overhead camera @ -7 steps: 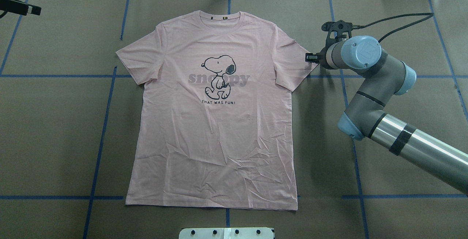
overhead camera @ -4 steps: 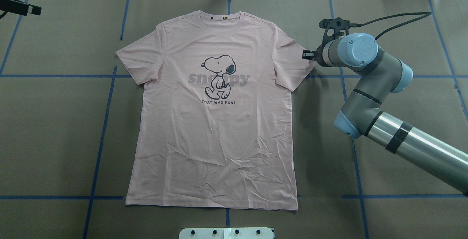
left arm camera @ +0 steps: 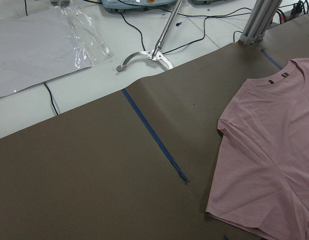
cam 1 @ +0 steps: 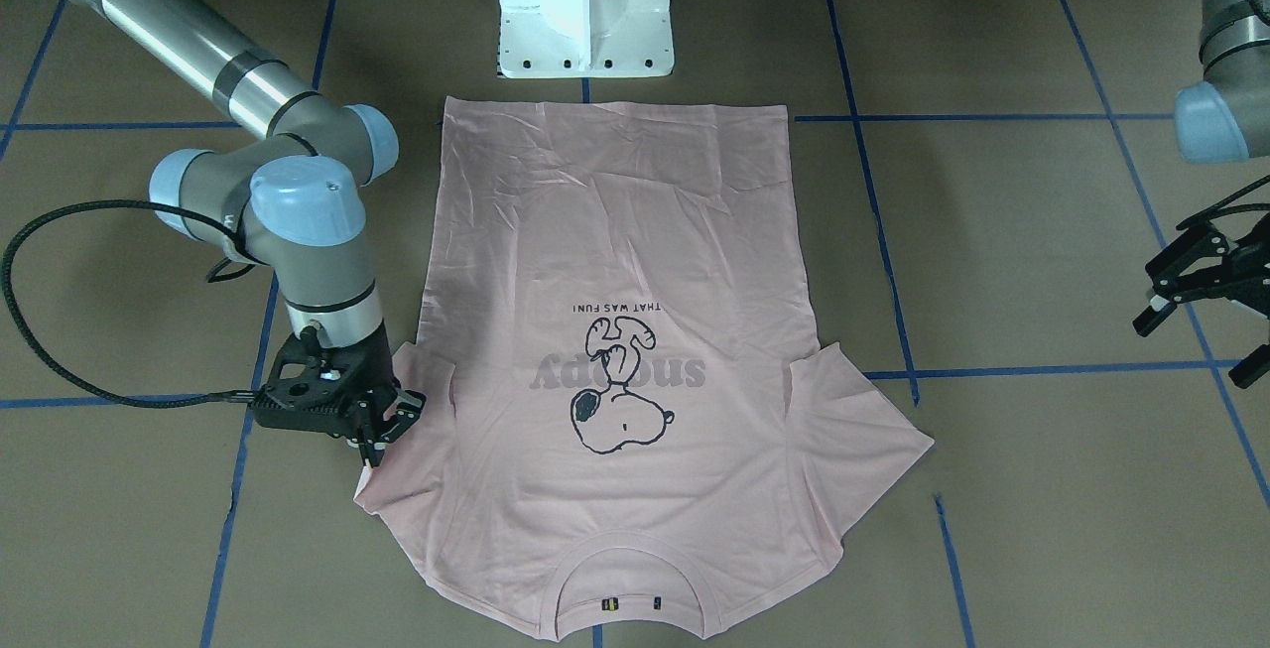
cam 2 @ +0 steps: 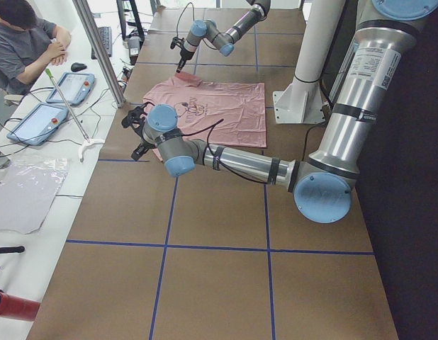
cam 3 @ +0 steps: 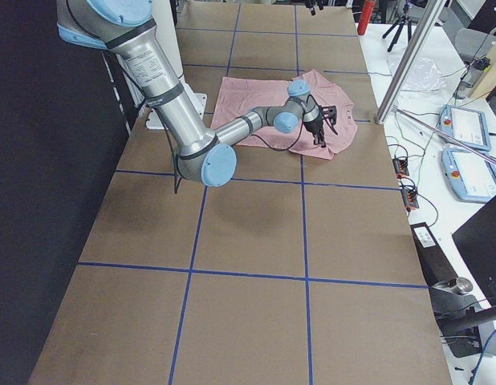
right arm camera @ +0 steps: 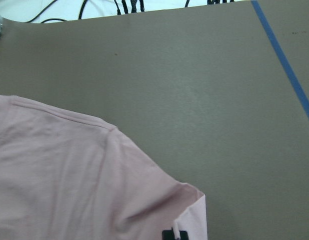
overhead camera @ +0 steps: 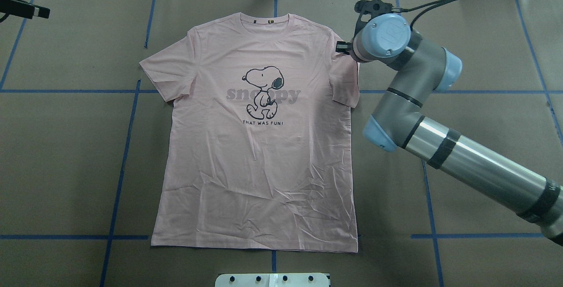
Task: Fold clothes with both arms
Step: 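Grasp the sleeve with the right gripper and fold it onto the shirt body, then open the right gripper and raise the right arm away from the shirt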
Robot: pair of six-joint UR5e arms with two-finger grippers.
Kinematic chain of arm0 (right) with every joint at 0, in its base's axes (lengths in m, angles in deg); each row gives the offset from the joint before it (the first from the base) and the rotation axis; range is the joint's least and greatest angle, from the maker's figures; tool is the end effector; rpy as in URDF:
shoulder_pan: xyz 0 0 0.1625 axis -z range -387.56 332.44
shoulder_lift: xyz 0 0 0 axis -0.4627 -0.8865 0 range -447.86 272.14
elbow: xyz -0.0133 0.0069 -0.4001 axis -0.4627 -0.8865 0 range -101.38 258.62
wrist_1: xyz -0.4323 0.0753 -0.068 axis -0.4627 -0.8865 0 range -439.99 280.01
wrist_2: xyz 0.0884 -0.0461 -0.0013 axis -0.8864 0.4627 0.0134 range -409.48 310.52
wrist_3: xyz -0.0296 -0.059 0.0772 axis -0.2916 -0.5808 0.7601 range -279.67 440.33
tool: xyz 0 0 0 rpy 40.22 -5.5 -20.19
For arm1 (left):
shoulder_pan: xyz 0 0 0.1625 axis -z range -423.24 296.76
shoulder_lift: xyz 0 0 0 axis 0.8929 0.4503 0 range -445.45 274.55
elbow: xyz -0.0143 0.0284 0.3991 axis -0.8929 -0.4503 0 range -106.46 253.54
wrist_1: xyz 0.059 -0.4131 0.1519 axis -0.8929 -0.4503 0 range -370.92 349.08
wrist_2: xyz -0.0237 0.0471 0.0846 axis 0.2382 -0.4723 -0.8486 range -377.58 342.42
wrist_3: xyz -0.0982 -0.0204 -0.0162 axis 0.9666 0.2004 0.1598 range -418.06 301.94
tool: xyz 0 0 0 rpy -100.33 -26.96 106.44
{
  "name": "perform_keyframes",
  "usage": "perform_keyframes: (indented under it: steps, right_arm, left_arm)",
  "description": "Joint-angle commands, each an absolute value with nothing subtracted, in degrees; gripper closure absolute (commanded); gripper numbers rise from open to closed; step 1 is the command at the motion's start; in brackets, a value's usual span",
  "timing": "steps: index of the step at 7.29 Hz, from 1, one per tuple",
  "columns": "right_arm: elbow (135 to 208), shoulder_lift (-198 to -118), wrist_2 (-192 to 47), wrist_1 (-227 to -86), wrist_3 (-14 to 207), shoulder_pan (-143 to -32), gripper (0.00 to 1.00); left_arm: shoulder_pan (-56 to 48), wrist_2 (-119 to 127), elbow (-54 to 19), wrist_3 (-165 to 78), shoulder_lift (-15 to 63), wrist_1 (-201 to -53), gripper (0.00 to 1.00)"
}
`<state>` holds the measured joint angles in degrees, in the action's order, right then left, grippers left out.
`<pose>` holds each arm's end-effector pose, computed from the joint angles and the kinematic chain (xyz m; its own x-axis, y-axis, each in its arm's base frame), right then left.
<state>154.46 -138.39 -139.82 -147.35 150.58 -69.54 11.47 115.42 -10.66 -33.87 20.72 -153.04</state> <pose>-0.4908 -0.6201 0.2845 0.6934 0.1694 0.7003 -0.4582 0.8538 0.2471 0.1071 -0.6343 0.4167 0.5480 0.5255 -0.6508 0.1126 0.7246 0.6799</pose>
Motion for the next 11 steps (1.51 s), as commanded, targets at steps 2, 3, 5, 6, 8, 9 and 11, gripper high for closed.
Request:
perform_keyframes:
  steps: [2, 3, 5, 6, 8, 9, 11]
  right_arm:
    - [149.8, -129.6, -132.1, -151.0, 156.1, -64.7, 1.0]
    - [148.1, -129.1, -131.5, -150.8, 155.8, -64.0, 1.0]
    - [147.9, -129.0, -130.6, -150.7, 155.7, -63.2, 1.0]
    - [147.9, -129.0, -130.6, -150.7, 155.7, -63.1, 0.5]
    - [148.0, -127.7, -131.1, -151.4, 155.0, -63.4, 0.0]
    - [148.0, -126.7, -134.2, -154.1, 152.6, -65.4, 0.0]
    - [148.4, -127.1, -144.5, -155.4, 143.5, -72.2, 0.0]
  left_arm:
    - [11.5, 115.5, -10.7, -33.8, 20.7, -153.0, 0.0]
    - [11.5, 115.5, -10.7, -33.8, 20.7, -153.0, 0.0]
    - [11.5, 115.5, -10.6, -33.8, 20.6, -153.0, 0.0]
    - [11.5, 115.5, -10.7, -33.8, 20.6, -153.0, 0.0]
    - [11.5, 115.4, -10.7, -33.7, 20.6, -153.0, 0.0]
    - [10.9, 115.4, -10.9, -31.1, 20.7, -153.1, 0.0]
    - [5.8, 110.2, -11.0, -25.2, 21.1, -153.9, 0.0]
